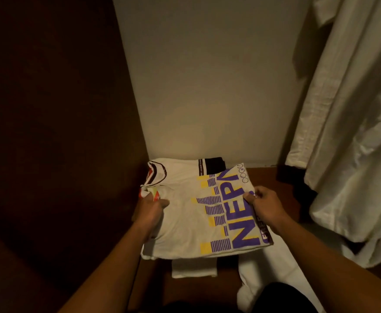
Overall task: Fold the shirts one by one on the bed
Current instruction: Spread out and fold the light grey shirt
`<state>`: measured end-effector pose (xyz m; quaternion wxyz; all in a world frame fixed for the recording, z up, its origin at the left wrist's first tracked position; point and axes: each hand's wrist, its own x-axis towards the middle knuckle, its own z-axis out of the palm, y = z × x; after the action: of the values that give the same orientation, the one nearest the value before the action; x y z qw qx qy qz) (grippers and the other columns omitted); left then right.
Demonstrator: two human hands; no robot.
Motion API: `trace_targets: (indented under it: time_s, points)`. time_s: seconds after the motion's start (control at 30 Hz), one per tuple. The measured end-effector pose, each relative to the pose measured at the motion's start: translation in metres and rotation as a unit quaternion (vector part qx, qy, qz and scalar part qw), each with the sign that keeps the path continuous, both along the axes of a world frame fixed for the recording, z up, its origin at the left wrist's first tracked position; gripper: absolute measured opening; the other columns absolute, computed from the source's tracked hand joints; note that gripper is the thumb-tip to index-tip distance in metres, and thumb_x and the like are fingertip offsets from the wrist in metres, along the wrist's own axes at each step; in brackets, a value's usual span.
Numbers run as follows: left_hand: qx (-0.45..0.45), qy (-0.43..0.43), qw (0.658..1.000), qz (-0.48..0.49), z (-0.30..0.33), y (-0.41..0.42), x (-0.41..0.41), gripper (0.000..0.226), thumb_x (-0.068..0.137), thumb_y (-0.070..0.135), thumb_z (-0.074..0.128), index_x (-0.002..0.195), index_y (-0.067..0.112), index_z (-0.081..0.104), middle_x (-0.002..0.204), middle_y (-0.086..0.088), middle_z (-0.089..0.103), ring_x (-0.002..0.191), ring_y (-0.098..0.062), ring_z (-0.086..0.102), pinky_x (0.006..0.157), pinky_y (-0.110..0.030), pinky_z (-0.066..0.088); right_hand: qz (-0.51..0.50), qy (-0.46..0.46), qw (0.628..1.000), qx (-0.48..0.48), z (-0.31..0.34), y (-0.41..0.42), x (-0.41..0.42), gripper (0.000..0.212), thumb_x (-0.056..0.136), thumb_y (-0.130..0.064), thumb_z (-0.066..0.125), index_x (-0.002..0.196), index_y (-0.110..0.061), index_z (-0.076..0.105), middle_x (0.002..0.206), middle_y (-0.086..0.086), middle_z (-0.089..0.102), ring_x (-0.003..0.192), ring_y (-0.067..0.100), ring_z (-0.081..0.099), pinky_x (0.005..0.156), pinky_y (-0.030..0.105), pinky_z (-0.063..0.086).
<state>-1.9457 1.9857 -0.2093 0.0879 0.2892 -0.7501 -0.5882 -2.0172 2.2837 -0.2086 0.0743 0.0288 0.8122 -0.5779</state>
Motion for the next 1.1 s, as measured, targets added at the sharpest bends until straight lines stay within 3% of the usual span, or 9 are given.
trace_targets:
  time_s: [0.13,0.23,0.4,0.57,0.8,0.87,0.93,1.03,1.1]
  points:
    - [0.022,0.038,0.999,-0.006,-0.018,-0.011,-0.023,0.012,0.091,0.012,0.069,0.100,0.013,0.062,0.094,-0.008,0.066,0.089,-0.025,0.063,0.076,-0.031,0.047,0.005,0.023,1.000,-0.020,-0.025,-0.013,-0.026,0.018,0.100,-0.025,0.062,0.112,-0.013,0.059,0.100,0.007,0.074,0.084,0.023,0.075,0.076,0.042,0.062]
    - [0.016,0.073,0.997,-0.005,-0.012,-0.025,-0.051,0.016,0.092,0.004,0.067,0.107,0.006,0.066,0.098,-0.015,0.070,0.088,-0.027,0.065,0.078,-0.033,0.050,-0.014,0.042,0.999,-0.031,-0.028,-0.030,-0.048,0.014,0.100,-0.026,0.061,0.108,-0.015,0.059,0.097,0.005,0.073,0.082,0.022,0.074,0.072,0.039,0.061]
    - [0.018,0.081,0.997,-0.003,0.009,-0.049,-0.091,0.010,0.097,0.004,0.061,0.094,0.014,0.059,0.073,-0.005,0.056,0.060,-0.016,0.051,0.054,-0.027,0.040,-0.022,0.063,0.997,-0.038,-0.012,-0.060,-0.089,0.009,0.102,-0.024,0.059,0.106,-0.016,0.057,0.092,0.001,0.070,0.076,0.014,0.069,0.057,0.026,0.050]
    - [0.009,0.101,0.995,0.006,0.029,-0.086,-0.154,0.022,0.096,0.003,0.062,0.116,0.010,0.064,0.099,-0.007,0.066,0.086,-0.019,0.062,0.083,-0.035,0.051,-0.032,0.102,0.994,-0.030,0.002,-0.097,-0.151,0.010,0.100,-0.022,0.063,0.101,-0.013,0.060,0.096,0.006,0.070,0.077,0.015,0.068,0.059,0.026,0.050]
    - [-0.015,0.101,0.995,0.017,0.020,-0.122,-0.216,0.026,0.091,0.012,0.069,0.116,0.012,0.063,0.105,-0.009,0.067,0.090,-0.021,0.064,0.083,-0.035,0.053,-0.062,0.108,0.992,-0.009,-0.005,-0.127,-0.214,0.015,0.097,-0.028,0.066,0.102,-0.014,0.062,0.096,0.006,0.071,0.083,0.022,0.070,0.066,0.030,0.054]
    - [0.003,0.027,1.000,0.014,-0.004,-0.131,-0.221,0.048,0.083,0.030,0.075,0.123,0.009,0.060,0.109,-0.013,0.066,0.094,-0.027,0.064,0.085,-0.036,0.054,-0.080,0.080,0.993,0.018,-0.023,-0.128,-0.220,0.019,0.097,-0.030,0.066,0.103,-0.012,0.062,0.098,0.008,0.071,0.081,0.021,0.068,0.064,0.029,0.052]
    - [0.051,-0.065,0.997,-0.006,-0.038,-0.135,-0.217,0.060,0.082,0.042,0.077,0.124,0.004,0.058,0.106,-0.012,0.066,0.086,-0.026,0.065,0.072,-0.033,0.054,-0.071,0.037,0.995,0.062,-0.049,-0.123,-0.220,0.023,0.097,-0.030,0.065,0.100,-0.008,0.061,0.099,0.014,0.071,0.082,0.026,0.067,0.067,0.033,0.053]
    - [0.038,-0.094,0.995,-0.013,-0.070,-0.132,-0.214,0.059,0.084,0.029,0.080,0.129,0.002,0.053,0.113,-0.014,0.063,0.081,-0.022,0.061,0.060,-0.028,0.048,-0.055,-0.015,0.996,0.070,-0.079,-0.118,-0.217,0.026,0.100,-0.033,0.061,0.099,-0.007,0.062,0.097,0.016,0.071,0.083,0.031,0.070,0.074,0.046,0.061]
    - [-0.020,-0.071,0.997,-0.013,-0.074,-0.131,-0.219,0.057,0.085,0.014,0.079,0.134,0.007,0.050,0.118,-0.012,0.057,0.094,-0.025,0.058,0.077,-0.031,0.051,-0.048,-0.017,0.997,0.051,-0.081,-0.119,-0.216,0.025,0.103,-0.030,0.057,0.107,-0.005,0.059,0.100,0.012,0.069,0.079,0.025,0.069,0.064,0.036,0.057]
